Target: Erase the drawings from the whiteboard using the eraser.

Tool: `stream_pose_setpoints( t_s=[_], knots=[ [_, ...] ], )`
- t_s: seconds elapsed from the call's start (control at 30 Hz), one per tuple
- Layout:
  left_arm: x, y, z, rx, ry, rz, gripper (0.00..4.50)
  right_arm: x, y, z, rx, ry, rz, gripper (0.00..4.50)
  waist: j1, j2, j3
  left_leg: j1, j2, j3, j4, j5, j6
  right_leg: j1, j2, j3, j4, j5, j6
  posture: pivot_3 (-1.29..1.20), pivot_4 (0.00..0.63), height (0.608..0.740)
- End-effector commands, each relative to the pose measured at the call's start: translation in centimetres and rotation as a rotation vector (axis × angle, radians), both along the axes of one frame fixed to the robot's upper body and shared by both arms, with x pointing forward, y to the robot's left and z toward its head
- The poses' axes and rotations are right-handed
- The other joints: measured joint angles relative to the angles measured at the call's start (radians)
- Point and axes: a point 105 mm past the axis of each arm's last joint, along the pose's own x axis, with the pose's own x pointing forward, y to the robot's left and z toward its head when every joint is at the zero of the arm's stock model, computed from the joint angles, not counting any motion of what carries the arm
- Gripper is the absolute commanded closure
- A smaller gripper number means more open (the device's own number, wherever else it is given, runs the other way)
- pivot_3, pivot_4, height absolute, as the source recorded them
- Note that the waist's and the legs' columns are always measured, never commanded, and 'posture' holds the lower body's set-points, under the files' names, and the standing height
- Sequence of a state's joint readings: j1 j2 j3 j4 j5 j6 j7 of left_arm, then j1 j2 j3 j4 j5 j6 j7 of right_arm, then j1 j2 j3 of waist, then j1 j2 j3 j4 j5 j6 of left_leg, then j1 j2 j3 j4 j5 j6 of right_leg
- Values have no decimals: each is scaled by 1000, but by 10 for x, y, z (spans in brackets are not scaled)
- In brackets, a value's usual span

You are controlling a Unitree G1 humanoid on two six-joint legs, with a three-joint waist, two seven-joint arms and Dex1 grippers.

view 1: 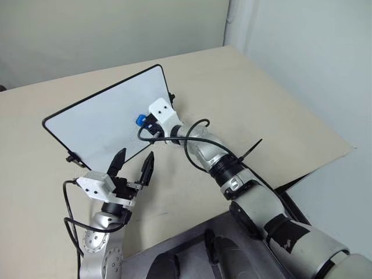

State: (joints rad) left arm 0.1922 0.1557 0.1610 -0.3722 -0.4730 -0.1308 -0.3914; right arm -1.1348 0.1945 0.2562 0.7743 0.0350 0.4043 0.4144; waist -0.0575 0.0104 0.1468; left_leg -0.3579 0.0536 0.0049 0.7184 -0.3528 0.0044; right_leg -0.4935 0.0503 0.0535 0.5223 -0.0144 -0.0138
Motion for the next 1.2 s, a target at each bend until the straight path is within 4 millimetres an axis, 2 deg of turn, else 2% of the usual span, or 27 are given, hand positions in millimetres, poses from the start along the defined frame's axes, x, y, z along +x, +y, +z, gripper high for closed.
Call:
stream_pose_setpoints(
  t_s=[0.03, 0.17, 0.37, 0.47, 0.53, 0.7, 0.83, 1.0, 1.07, 1.1, 1.2],
  knots=[
    [-2, 2, 11, 10, -47, 2, 0, -9, 17, 23, 87, -31, 6, 4281, 0, 0, 0, 0, 0, 0, 0, 0, 0, 0, 0, 0, 0, 0, 0, 0, 150, 740],
    [1, 1, 10, 11, -46, -14, 0, 11, -8, 30, 121, -15, -130, 4281, 5, 0, 0, 0, 0, 0, 0, 0, 0, 1, 0, 0, 0, 1, -1, 0, 150, 740],
    [8, -9, 8, 14, -44, -66, 0, 17, -46, 39, 154, -14, -210, 4281, 10, 0, 0, 0, 0, 0, 1, 0, 1, 1, 0, 0, 1, 2, -1, 0, 150, 740],
    [9, -13, 8, 17, -45, -79, 0, 7, -62, 40, 158, -15, -205, 4281, 16, 0, 0, 0, 0, 1, 1, 0, 1, 2, -1, 0, 1, 2, -3, 0, 150, 740],
    [10, -14, 8, 17, -45, -86, 0, -2, -80, 34, 122, 5, -215, 4281, 18, 0, 0, 0, 0, 2, 1, 0, 1, 1, -1, 0, 1, 4, -6, 0, 150, 740],
    [13, -20, 6, 13, -37, -114, 0, -24, -126, 9, -86, 70, -257, 4281, 23, 0, 0, 0, -1, 3, 5, 0, 2, 3, -1, 0, 1, 0, -4, 0, 150, 740],
    [15, -24, 5, 13, -36, -121, 0, -48, -162, -13, -226, 198, -257, 4281, 24, 0, 0, 0, -2, 4, 7, -2, 4, 4, -1, 1, 1, 0, -2, 0, 150, 740],
    [18, -27, 3, 7, -33, -131, 0, -67, -178, -32, -279, 290, -236, 4281, 21, 0, 0, 2, -4, 4, 12, -2, 5, 8, -1, 2, 1, -4, 10, 0, 150, 740],
    [20, -28, 3, 6, -33, -134, 0, -68, -183, -42, -286, 323, -247, 3589, 21, 0, 0, 5, -5, 3, 13, -3, 7, 13, 0, 2, 0, -3, 10, 0, 150, 740],
    [20, -29, 3, 7, -34, -136, 0, -68, -184, -46, -286, 334, -249, 3380, 21, 0, 0, 8, -5, 3, 13, -4, 8, 15, 0, 2, 0, -3, 11, 0, 150, 740],
    [21, -31, 3, 10, -36, -139, 0, -65, -184, -49, -251, 334, -263, 2277, 21, 0, 0, 10, -7, 3, 14, -6, 12, 20, -1, 0, -3, -2, 13, 0, 150, 740]
  ],
)
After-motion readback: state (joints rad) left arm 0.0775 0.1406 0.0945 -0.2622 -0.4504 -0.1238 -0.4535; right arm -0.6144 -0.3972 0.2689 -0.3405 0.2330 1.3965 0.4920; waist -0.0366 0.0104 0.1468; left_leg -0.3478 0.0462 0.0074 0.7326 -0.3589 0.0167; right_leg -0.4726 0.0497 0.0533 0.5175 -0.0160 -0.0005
